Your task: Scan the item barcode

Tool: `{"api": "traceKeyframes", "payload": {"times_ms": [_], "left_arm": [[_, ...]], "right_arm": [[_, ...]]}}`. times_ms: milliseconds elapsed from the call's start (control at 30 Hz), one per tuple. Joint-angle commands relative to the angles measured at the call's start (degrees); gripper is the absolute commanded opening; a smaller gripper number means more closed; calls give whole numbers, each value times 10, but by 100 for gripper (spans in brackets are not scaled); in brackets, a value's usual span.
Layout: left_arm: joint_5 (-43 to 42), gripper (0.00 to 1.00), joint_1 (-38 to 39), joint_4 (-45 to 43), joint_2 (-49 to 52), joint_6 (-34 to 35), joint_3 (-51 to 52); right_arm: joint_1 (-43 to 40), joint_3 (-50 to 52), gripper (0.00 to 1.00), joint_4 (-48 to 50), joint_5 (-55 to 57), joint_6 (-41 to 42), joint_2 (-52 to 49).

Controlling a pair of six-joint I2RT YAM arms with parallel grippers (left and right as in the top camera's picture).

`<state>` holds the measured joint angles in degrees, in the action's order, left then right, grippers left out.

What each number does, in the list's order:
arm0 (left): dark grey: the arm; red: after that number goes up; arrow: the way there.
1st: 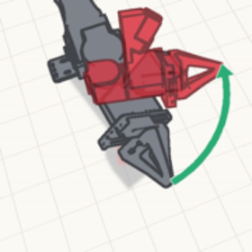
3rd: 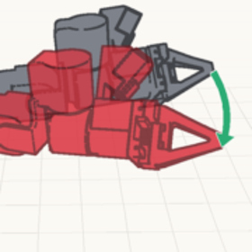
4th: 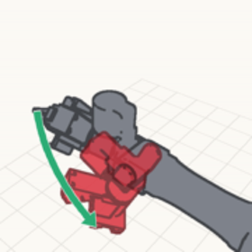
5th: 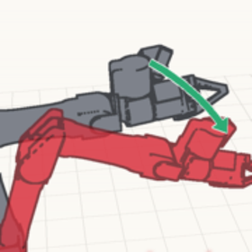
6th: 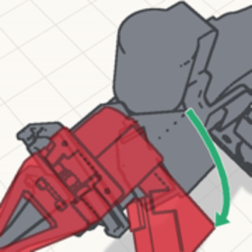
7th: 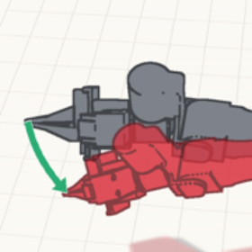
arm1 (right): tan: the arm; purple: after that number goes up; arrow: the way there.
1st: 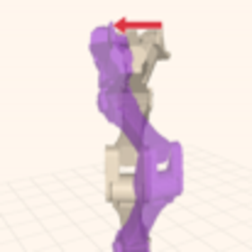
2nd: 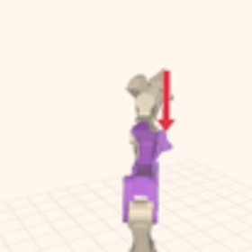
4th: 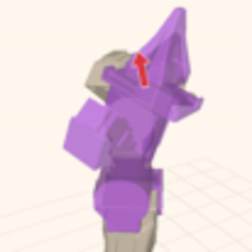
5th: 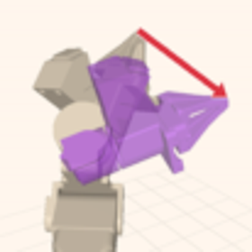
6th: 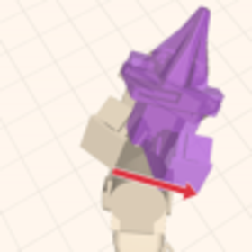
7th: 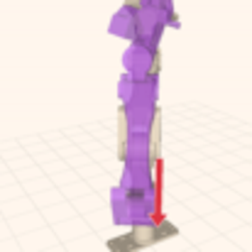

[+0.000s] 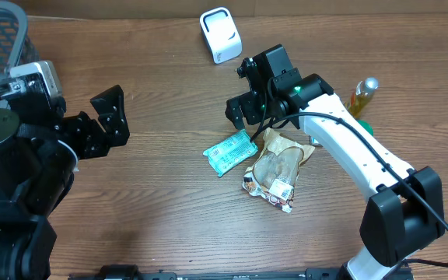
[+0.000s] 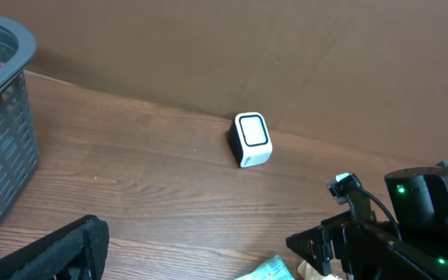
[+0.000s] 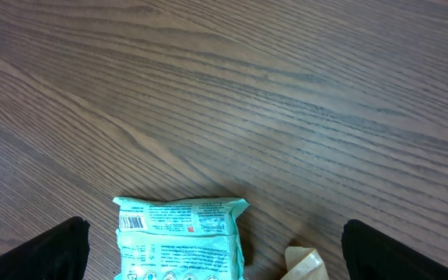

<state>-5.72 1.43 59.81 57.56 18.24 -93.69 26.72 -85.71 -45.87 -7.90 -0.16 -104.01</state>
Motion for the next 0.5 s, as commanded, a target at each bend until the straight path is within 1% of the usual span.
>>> {"api": "traceKeyframes", "payload": {"times_ms": [0,200,267,367,467], "left_arm": [[3,99,0,0,-21,2,-3],[4,100,1,35,-58,2,26],[18,100,1,31,-76,2,46],[28,100,1,25,-113,2,103],[28,100,1,-13,-144,2,155]], "right_arm": [[-1,3,100,3,3,2,1],[-1,3,100,3,3,2,1],[-1,3,100,3,3,2,1],[-1,3,100,3,3,2,1],[-1,3,100,3,3,2,1]]}}
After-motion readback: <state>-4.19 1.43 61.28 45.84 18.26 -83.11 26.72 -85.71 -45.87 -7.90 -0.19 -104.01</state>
